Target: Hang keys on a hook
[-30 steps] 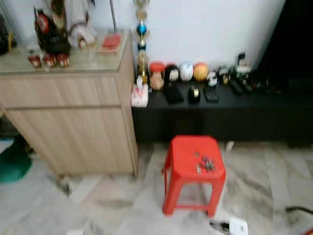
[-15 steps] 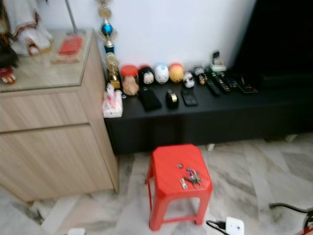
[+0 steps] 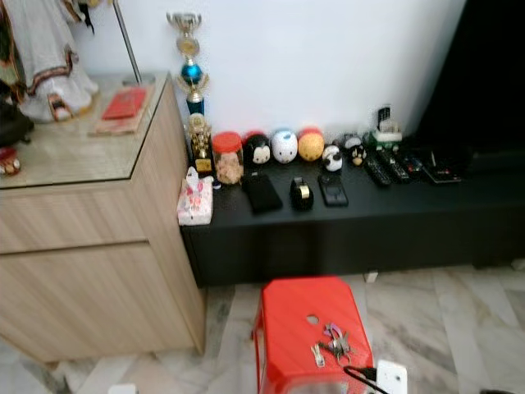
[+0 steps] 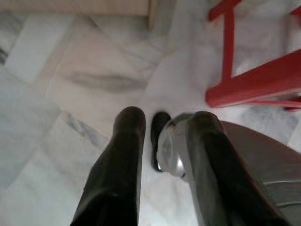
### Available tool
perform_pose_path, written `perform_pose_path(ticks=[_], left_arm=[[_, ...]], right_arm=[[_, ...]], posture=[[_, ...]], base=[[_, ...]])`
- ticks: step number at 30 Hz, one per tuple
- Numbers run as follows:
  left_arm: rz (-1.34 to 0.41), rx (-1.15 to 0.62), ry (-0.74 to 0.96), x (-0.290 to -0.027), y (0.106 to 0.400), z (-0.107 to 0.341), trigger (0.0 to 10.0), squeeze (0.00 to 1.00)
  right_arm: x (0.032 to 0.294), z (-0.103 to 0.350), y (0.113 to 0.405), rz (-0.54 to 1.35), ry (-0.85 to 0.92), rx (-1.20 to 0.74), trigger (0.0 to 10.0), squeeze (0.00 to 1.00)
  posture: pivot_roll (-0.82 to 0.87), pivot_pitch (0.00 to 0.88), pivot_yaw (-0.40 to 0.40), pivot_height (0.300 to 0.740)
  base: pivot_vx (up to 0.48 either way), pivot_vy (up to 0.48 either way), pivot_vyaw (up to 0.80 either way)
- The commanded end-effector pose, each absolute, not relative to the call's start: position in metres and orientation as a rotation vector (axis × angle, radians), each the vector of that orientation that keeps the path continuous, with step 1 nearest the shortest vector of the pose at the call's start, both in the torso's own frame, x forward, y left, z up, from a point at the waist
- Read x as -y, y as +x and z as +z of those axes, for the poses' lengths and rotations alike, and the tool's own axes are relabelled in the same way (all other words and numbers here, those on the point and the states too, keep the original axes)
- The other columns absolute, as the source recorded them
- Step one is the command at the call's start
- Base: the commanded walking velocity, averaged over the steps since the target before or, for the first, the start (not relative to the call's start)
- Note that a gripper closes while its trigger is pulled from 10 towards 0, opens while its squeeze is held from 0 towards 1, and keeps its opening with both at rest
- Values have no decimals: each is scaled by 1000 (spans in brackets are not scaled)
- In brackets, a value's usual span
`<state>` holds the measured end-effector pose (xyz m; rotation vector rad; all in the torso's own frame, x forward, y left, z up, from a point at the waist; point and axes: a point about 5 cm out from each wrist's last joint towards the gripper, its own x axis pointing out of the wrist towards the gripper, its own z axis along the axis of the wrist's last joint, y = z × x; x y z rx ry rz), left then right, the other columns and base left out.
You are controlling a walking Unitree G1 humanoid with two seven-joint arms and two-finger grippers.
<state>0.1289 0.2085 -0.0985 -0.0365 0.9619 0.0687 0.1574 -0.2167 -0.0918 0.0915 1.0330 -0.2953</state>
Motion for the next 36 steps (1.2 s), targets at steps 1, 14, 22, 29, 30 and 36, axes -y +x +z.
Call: perform_pose_path(ticks=[1, 14, 22, 29, 30, 36], left_arm=[[59, -1014, -34, -206, 123, -102, 10000, 0], [30, -944, -27, -194, 166, -89, 10000, 0], [38, -948, -44, -192, 167, -89, 10000, 0], [28, -966, -30, -191, 161, -92, 10000, 0], [27, -967, -27, -191, 161, -92, 10000, 0], [27, -980, -29, -191, 154, -95, 10000, 0]], right_arm=[[214, -87, 169, -244, 62, -1012, 10000, 0], [222, -73, 196, -237, 91, -928, 10000, 0], [228, -71, 196, -245, 93, -924, 10000, 0], [218, -77, 189, -221, 94, -946, 10000, 0], [217, -78, 188, -218, 93, -949, 10000, 0], [206, -84, 178, -174, 75, -976, 10000, 0]], posture=[[120, 0, -57, 740], [39, 0, -71, 740], [58, 0, -88, 740], [79, 0, -102, 740], [79, 0, -102, 740], [87, 0, -98, 740]], base=[[0, 0, 0], [0, -190, 0], [0, 0, 0], [0, -39, 0], [0, -274, 0], [0, -439, 0]])
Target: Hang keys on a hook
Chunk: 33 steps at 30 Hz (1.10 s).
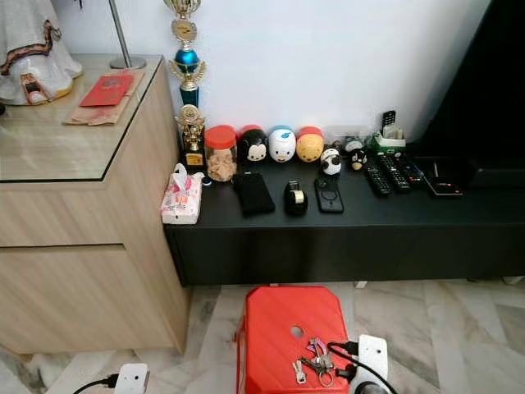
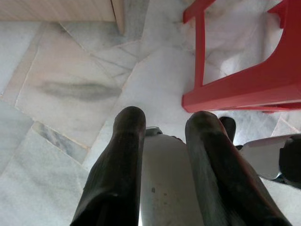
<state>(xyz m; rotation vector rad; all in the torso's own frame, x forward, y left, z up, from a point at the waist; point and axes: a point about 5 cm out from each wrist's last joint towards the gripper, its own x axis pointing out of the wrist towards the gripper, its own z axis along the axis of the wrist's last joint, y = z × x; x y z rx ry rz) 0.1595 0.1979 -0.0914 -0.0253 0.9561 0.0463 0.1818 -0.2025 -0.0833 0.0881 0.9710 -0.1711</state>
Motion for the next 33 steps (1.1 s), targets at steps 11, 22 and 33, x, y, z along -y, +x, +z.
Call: perform_pose_path(ticks=[11, 22, 33], left_arm=[[44, -968, -60, -188, 146, -97, 10000, 0], [43, -988, -76, -186, 140, -100, 10000, 0], [38, -975, -80, -186, 141, -99, 10000, 0]], right_arm=[[212, -85, 174, -158, 57, -992, 10000, 0], [204, -81, 184, -127, 65, -956, 10000, 0], [195, -74, 201, -90, 88, -886, 10000, 0]], posture=[[99, 0, -144, 740], [76, 0, -142, 740], [68, 0, -138, 740]], base=[[0, 0, 0], [0, 0, 0], [-145, 0, 0]])
